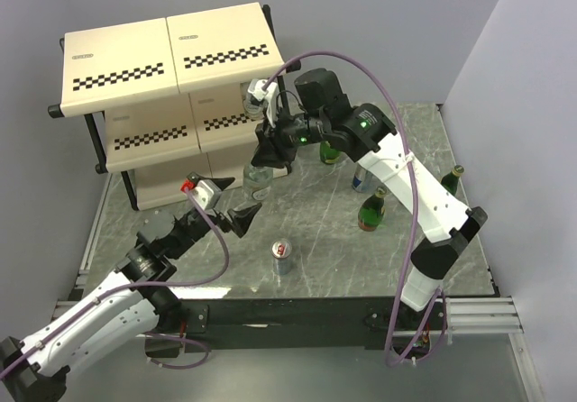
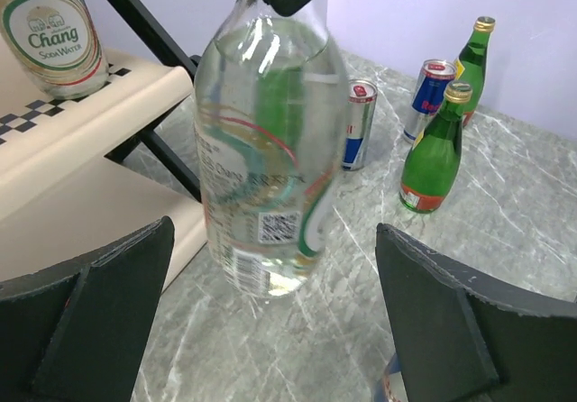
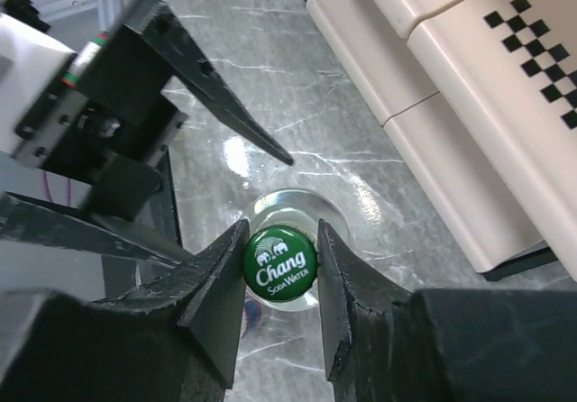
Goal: Place and organize the beverage onto the shelf
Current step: Pick up the drink from the center of the board.
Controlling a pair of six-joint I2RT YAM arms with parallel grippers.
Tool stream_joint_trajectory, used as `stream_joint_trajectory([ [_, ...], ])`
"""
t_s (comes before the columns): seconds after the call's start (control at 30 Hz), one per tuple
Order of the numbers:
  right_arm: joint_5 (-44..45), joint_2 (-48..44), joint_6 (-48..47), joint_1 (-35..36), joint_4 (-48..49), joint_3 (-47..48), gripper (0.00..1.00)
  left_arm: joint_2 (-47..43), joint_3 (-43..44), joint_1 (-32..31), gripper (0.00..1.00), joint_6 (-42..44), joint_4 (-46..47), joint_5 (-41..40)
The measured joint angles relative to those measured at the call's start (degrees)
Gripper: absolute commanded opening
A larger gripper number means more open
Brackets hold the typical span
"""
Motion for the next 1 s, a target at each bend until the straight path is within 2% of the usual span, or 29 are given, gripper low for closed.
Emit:
stream_joint_trajectory([
  [0.23,1.0,0.0,1.2,1.9,-1.8,0.2,0.00,3.1,0.2,0.0,1.00,0.7,2.0,0.3],
  [0.43,2.8,0.2,1.3,4.2,-2.1,0.2,0.00,7.0,1.7,0.0,0.95,2.3,2.1,0.6],
  [0.7,4.2,0.9,1.5,4.9,-2.3,0.7,0.00,7.7,1.9,-0.1,0.85,3.8,2.1,0.7],
  [1.0,6.4,3.3,1.4,5.9,-3.5,3.2,0.00,9.7,3.7,0.0,0.84,4.9,1.7,0.8],
])
